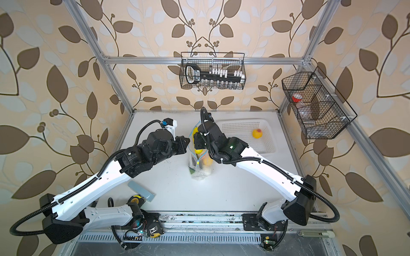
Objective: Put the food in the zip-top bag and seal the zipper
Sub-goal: 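Lower the squash into the bag opening held by the left gripper, then open the right gripper to drop the squash into the bag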
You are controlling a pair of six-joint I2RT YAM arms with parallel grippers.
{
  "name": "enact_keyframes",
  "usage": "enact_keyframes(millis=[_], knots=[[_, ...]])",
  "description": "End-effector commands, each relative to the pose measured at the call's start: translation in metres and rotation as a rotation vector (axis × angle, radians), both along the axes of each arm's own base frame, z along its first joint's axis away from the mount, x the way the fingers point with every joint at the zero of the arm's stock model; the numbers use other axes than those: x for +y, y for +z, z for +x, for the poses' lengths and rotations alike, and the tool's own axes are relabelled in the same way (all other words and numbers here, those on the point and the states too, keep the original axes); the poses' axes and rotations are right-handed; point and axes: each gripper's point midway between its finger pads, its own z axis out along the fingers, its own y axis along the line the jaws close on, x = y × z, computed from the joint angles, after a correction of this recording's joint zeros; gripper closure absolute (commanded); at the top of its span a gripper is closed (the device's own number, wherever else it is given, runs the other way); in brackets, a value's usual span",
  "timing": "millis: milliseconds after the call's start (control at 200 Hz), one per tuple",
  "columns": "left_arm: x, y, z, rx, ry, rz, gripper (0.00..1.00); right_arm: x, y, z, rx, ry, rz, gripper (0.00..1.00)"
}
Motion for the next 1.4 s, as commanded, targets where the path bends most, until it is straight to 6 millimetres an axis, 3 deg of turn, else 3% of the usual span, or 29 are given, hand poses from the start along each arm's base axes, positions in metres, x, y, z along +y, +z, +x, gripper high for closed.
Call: enact_keyframes(millis=[0, 350, 965, 1190, 1394], knots=[[0.003, 0.022, 0.004, -0.038, 0.026, -0.056, 1.0, 0.004, -0.006, 0.002, 0.017, 0.006, 0.018, 0.63], [0.004, 0.022, 0.004, -0.039, 0.029, -0.057, 1.0, 0.016, -0.01, 0.0, 0.054, 0.05, 0.06, 0.62], [0.006, 0.021, 0.003, -0.04, 0.031, -0.06, 1.0, 0.01, -0.006, 0.001, 0.045, 0.034, 0.049, 0.52], [0.008, 0.018, 0.002, -0.037, 0.037, -0.054, 1.0, 0.006, 0.004, -0.001, 0.025, 0.028, 0.058, 0.53], [0.009, 0.016, 0.003, -0.038, 0.043, -0.046, 1.0, -0.002, 0.027, -0.006, -0.024, 0.018, 0.069, 0.53]])
